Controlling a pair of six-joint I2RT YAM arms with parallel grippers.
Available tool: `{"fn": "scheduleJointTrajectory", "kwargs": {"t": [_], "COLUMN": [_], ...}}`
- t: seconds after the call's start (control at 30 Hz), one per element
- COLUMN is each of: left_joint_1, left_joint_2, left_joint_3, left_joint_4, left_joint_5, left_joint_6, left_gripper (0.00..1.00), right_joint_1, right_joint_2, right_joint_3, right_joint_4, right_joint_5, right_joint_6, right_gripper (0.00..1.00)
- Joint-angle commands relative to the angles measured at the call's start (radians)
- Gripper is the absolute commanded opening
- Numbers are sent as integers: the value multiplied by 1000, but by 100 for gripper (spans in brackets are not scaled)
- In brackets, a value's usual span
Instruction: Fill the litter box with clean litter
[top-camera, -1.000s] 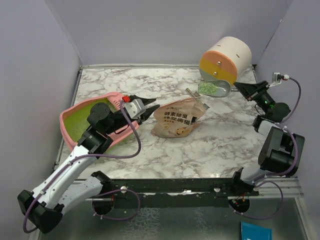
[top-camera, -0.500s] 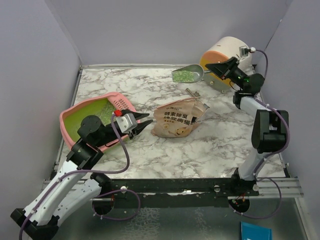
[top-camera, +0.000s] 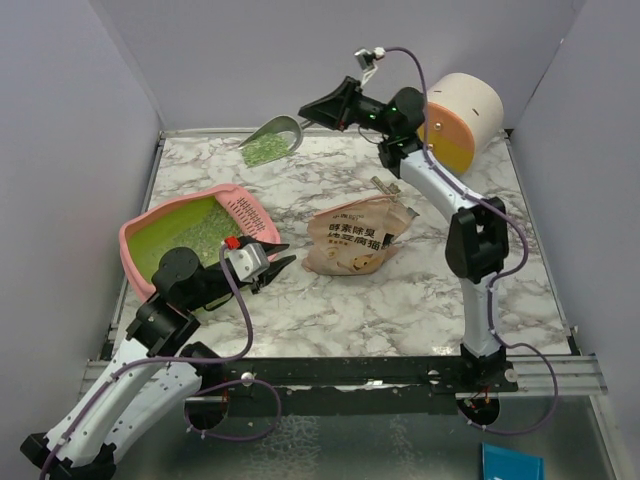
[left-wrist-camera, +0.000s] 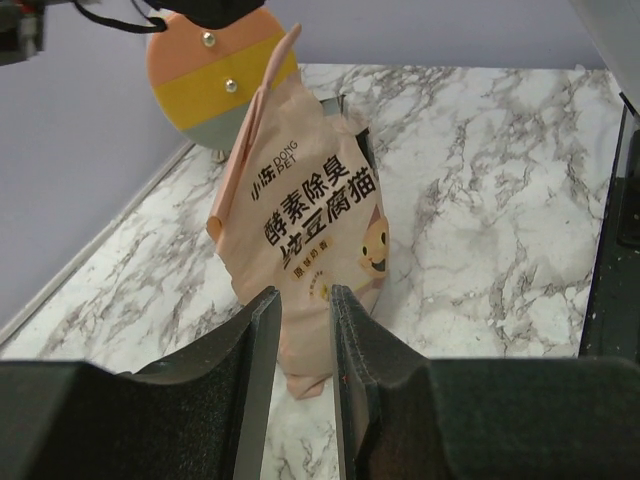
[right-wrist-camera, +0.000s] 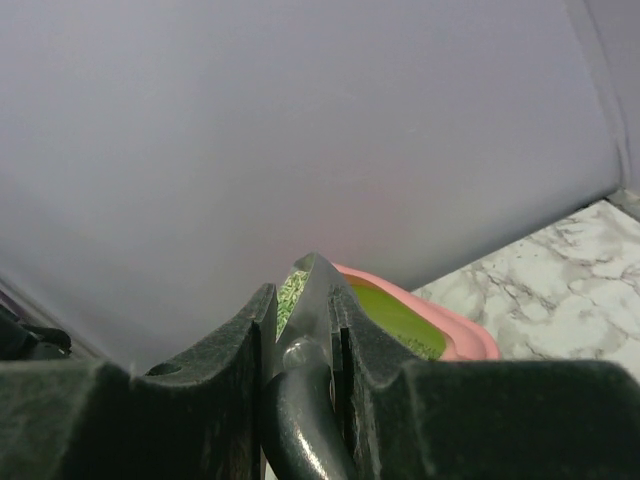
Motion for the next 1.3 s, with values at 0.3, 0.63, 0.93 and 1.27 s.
{"fn": "scheduleJointTrajectory", "kwargs": {"t": [0.3, 0.63, 0.93, 1.27], "left_joint_1": [2, 2, 2, 2], "left_joint_2": [-7, -18, -36, -38], "left_joint_3": [-55, -81, -112, -102], "left_joint_4": [-10, 1, 20, 8], "left_joint_5": [13, -2, -8, -3], "left_joint_6": [15, 19, -8, -26], "left_gripper": [29, 28, 28, 34], "right_joint_1": [284, 452, 585, 651], "right_joint_2": [312, 263, 198, 121], "right_joint_3": [617, 612, 605, 530], "right_joint_4": [-535, -720, -828, -787], "right_joint_5": [177, 358, 579, 759], "right_joint_6": [-357, -743, -1065, -1288], "right_gripper": [1, 1, 1, 1]}}
